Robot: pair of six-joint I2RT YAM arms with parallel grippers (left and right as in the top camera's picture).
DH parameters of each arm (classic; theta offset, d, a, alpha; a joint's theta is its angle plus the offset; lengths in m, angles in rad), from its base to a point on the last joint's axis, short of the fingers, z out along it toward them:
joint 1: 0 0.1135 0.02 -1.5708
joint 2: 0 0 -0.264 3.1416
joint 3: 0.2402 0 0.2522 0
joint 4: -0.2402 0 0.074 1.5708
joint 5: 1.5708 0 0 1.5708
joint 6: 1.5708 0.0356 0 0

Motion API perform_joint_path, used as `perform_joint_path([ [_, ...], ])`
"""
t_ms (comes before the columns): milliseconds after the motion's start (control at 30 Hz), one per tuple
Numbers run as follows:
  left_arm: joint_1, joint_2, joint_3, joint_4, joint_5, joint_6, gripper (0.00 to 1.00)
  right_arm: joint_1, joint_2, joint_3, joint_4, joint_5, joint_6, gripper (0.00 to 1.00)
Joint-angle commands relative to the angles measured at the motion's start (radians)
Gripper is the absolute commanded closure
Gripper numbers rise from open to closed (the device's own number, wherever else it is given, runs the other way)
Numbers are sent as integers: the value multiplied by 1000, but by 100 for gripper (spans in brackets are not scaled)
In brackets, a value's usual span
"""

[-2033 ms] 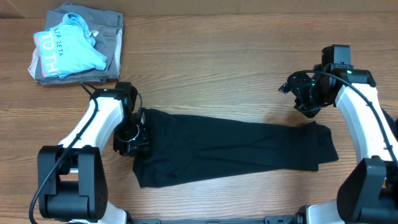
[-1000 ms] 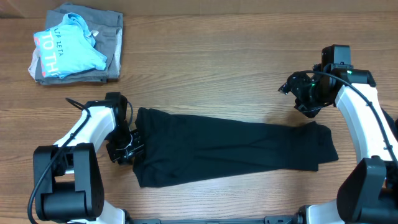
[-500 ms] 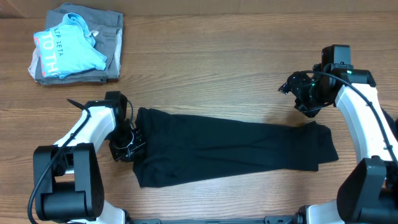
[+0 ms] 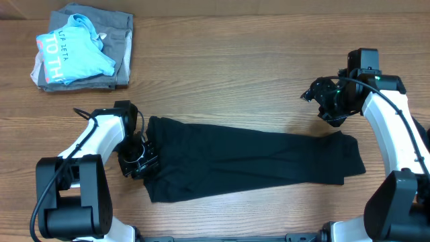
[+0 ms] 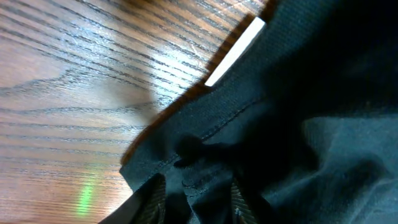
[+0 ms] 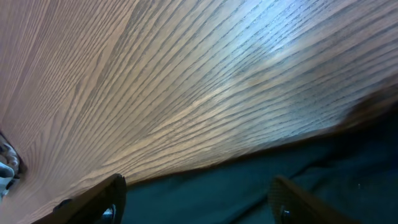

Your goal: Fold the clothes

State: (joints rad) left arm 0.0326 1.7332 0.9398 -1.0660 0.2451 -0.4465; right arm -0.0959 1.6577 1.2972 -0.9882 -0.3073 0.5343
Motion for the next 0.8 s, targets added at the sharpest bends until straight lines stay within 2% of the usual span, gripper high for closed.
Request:
perform_joint_path([
  [0, 0, 6, -3, -3, 29, -3, 61, 0, -18, -7, 3, -1, -8, 23],
  [200, 0, 6, -17, 10, 44, -9, 62, 0, -18, -7, 3, -1, -8, 23],
  [300, 0, 6, -28, 32, 44, -31, 71, 0, -18, -7, 2, -1, -8, 23],
  [367, 0, 6, -31, 42, 45, -41, 73, 0, -18, -7, 2, -1, -8, 23],
  [433, 0, 6, -32, 42, 45, -40, 80, 0, -18, -7, 2, -1, -8, 23],
  [500, 0, 6, -32, 39, 53, -40, 96, 0, -18, -7, 3, -1, -8, 22],
  [667, 0, 6, -31, 15, 75, -40, 96, 0, -18, -7, 3, -1, -8, 22],
  [767, 0, 6, -8, -60, 94, -39, 96, 0, -18, -7, 4, -1, -8, 22],
])
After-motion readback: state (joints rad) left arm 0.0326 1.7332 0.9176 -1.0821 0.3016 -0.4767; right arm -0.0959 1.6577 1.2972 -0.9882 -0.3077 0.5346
